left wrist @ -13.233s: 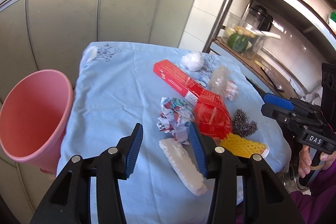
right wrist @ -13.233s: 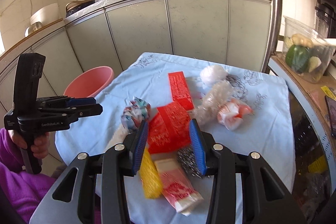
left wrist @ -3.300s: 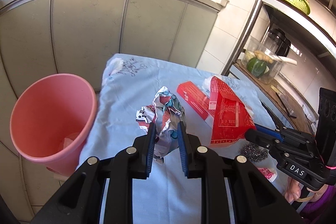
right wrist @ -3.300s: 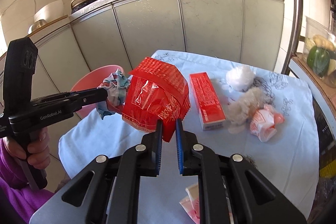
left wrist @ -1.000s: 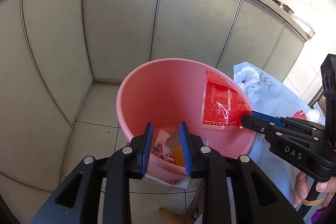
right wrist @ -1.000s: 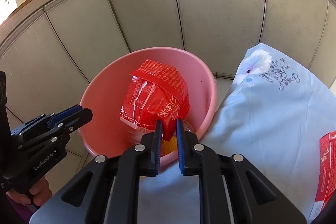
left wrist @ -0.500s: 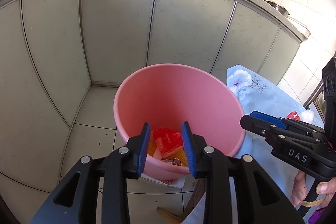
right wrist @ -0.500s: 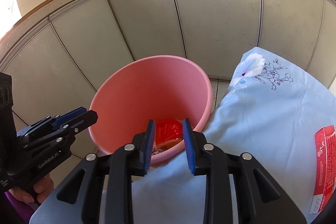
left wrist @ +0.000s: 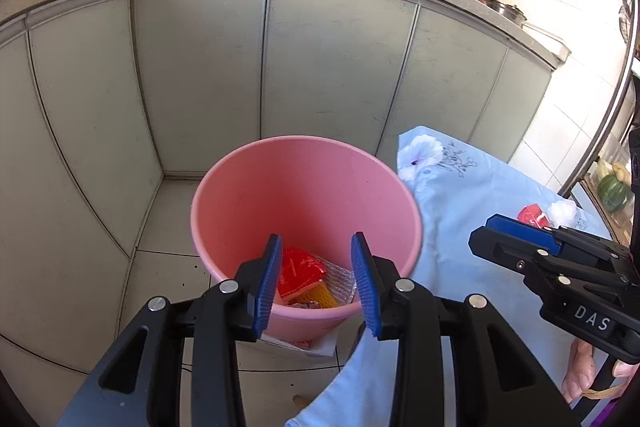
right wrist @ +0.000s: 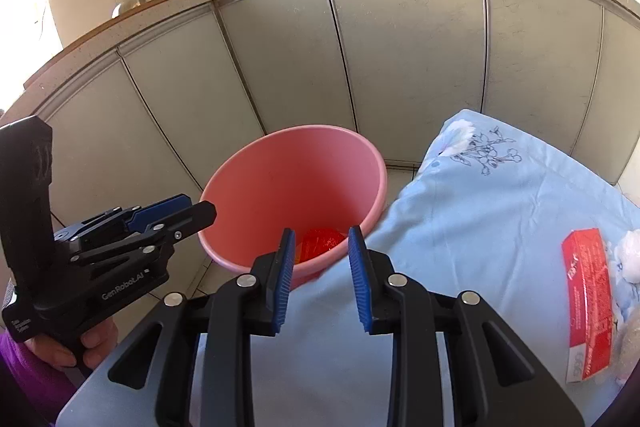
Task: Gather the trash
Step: 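Move both tools back over the table toward the steel wool and paper cup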
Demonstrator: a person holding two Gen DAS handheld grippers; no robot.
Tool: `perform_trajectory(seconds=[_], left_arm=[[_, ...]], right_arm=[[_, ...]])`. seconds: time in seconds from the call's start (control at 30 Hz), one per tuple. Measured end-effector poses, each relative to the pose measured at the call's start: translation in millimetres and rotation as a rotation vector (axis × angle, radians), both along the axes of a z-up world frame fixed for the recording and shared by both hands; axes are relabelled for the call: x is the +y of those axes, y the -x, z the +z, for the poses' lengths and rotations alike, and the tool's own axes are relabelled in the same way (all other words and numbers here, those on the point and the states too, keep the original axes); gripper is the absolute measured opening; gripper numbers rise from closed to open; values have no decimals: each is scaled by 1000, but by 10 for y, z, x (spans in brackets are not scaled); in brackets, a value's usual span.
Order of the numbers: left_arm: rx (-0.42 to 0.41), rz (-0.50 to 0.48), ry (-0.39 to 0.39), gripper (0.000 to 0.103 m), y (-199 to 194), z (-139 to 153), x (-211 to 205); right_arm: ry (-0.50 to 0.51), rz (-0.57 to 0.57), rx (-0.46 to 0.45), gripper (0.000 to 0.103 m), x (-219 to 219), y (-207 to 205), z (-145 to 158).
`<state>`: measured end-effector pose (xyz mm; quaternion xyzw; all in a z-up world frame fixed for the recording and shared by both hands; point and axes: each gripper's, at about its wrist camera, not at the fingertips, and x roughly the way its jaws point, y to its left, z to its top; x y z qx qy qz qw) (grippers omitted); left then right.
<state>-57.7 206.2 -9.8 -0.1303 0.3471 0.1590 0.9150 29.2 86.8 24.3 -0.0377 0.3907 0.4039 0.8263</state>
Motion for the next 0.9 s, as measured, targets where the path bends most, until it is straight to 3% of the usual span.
perform_trajectory(seconds=[0.2, 0.3, 0.9], left_arm=[[-5, -42, 9, 37, -22, 74, -169], [-6, -62, 5, 38, -40, 106, -264], [2, -276, 3, 45, -196, 170, -986]], right_arm=[[-4, -14, -3, 29, -259, 79, 72], [-6, -24, -13, 37, -390, 144, 99], [14, -177, -68, 38, -1421, 479, 189]])
